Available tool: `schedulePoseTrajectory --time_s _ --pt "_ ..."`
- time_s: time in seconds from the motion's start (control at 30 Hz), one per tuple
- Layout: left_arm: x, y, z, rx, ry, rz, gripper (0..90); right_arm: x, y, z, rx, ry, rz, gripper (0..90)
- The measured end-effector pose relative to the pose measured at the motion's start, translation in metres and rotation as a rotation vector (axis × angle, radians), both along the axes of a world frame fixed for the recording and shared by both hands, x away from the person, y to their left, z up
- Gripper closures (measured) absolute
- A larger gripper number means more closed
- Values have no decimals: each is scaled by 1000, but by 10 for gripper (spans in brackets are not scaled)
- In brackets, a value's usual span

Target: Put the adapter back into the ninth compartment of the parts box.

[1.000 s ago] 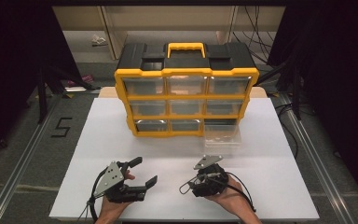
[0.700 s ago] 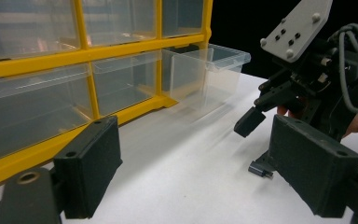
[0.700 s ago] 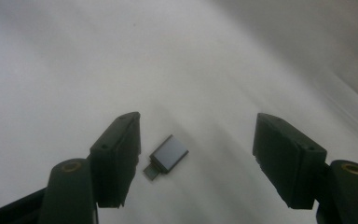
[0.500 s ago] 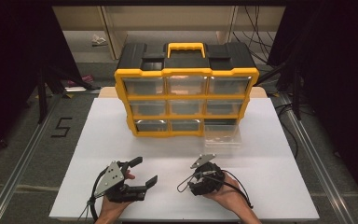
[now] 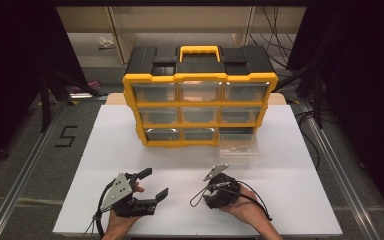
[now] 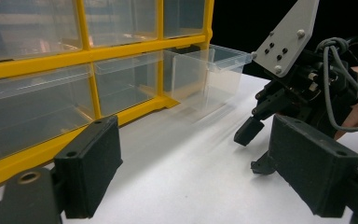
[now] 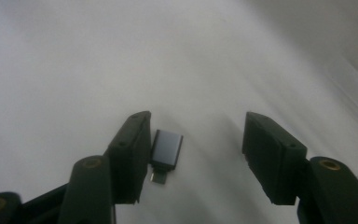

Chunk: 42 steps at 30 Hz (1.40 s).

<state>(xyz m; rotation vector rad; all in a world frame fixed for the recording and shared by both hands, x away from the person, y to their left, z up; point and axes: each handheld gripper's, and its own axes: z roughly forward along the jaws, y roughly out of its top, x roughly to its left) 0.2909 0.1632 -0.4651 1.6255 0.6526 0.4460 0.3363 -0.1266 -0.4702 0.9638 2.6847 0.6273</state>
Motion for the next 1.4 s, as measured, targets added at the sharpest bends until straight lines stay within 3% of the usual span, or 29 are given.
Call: schedulePoseTrajectory --time_s 0.4,0.57,0.73,0.9,1.17,1.4 --pt "0 0 0 3 0 0 171 0 1 2 -13 71 53 645" --pt "0 0 0 5 0 1 171 2 -1 3 -2 95 47 713" --pt "0 0 0 3 0 2 172 3 -1 4 -14 93 58 758" --pt "0 0 0 4 3 3 173 1 -1 6 -31 59 77 762" --pt "0 0 0 0 5 4 173 0 -14 32 66 -37 52 763" --pt "-1 0 0 3 7 12 176 0 -18 38 91 -80 41 763"
